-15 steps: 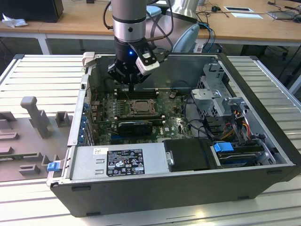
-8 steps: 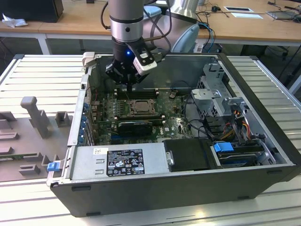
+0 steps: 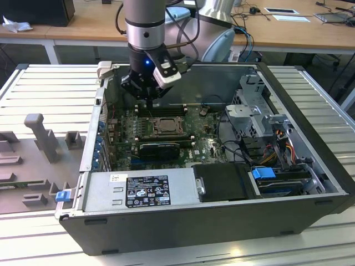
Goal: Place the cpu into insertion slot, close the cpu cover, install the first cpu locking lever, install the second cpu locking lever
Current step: 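Install the first cpu locking lever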
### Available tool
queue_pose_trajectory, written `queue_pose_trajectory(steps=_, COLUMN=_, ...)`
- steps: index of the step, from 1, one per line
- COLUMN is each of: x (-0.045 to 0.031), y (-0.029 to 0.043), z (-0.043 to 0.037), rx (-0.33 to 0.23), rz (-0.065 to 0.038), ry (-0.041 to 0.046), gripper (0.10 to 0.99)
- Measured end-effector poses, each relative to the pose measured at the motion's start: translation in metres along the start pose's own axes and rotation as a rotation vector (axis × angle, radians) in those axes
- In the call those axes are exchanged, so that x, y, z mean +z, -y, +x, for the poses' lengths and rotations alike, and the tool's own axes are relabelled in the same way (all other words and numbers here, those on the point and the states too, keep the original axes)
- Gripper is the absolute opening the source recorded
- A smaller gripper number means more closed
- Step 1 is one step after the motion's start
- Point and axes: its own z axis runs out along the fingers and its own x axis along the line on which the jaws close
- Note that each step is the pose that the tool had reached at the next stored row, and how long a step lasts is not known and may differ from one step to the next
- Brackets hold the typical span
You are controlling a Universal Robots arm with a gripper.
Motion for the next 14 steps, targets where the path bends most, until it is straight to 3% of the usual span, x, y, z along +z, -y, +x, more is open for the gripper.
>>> queue_pose_trajectory(steps=10, x=0.0007, y=-0.0007, z=0.0237, rx=-0.001, rz=0.000, ry=0.0006, gripper=0.106)
queue_pose_trajectory(steps=14, x=0.0010, y=-0.0025, z=0.0284, rx=-0.001, rz=0.000, ry=0.0005, gripper=0.106)
